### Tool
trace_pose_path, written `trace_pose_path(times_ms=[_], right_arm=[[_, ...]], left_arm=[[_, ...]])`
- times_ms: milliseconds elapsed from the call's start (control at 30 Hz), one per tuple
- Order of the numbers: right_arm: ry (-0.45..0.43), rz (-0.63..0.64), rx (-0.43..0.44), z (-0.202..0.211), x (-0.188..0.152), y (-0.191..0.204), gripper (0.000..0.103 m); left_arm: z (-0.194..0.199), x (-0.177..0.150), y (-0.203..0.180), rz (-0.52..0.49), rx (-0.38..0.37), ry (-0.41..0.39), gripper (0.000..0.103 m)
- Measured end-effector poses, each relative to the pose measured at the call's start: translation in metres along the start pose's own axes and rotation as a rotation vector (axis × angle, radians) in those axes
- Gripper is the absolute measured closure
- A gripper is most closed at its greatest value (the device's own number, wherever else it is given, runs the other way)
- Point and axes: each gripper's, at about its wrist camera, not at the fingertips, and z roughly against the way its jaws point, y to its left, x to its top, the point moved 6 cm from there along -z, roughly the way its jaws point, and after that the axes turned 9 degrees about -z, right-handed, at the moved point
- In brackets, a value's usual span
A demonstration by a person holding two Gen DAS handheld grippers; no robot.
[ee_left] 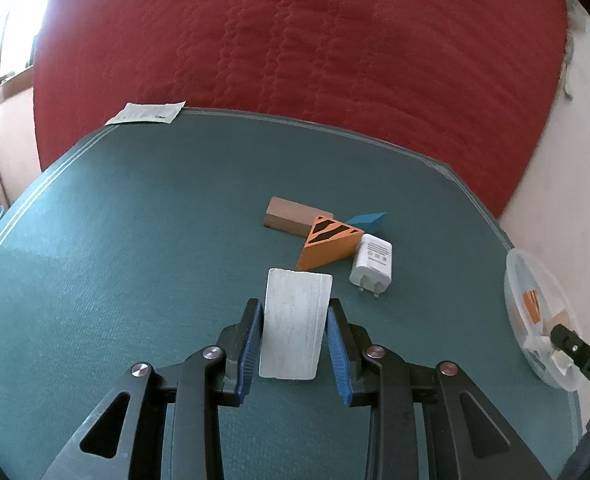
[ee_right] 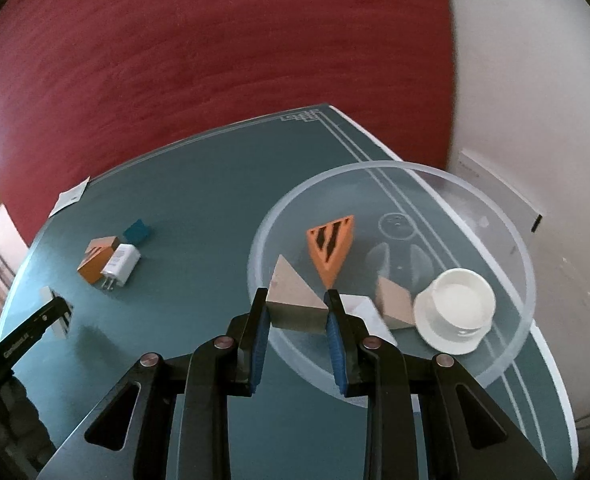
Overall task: Organize rigid objects
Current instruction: 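Carry the tan triangle into the bowl with the right tool while the left tool holds the white tile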
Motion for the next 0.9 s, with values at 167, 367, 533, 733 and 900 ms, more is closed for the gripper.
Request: trace_pose_path(times_ms=[167, 367, 533, 733, 900], right_arm=[[-0.011, -0.006, -0.019, 0.002, 0.002, -0.006, 0.075], [-0.023, -0.026, -0.045, 0.002, 0.004, -0.012, 0.068], [-0.029, -0.058, -0.058, 0.002, 0.004, -0.022, 0.049], [-0.041, -0.058, -0.074, 0.005, 0.002, -0.028, 0.049], [-0.05, -0.053, -0.08, 0.008, 0.0, -0.032, 0.049]], left_arm=[[0.002, -0.001, -0.003, -0.013, 0.002, -0.004, 0.069], [0.002, -0.001, -0.004, -0.017, 0.003, -0.004, 0.069], [0.002, -0.001, -0.005, -0.017, 0.004, -0.004, 0.069], [0.003, -0.001, -0.007, -0.023, -0.003, -0.004, 0.069], [0.003, -0.003, -0.014, -0.052, -0.008, 0.007, 0.069]])
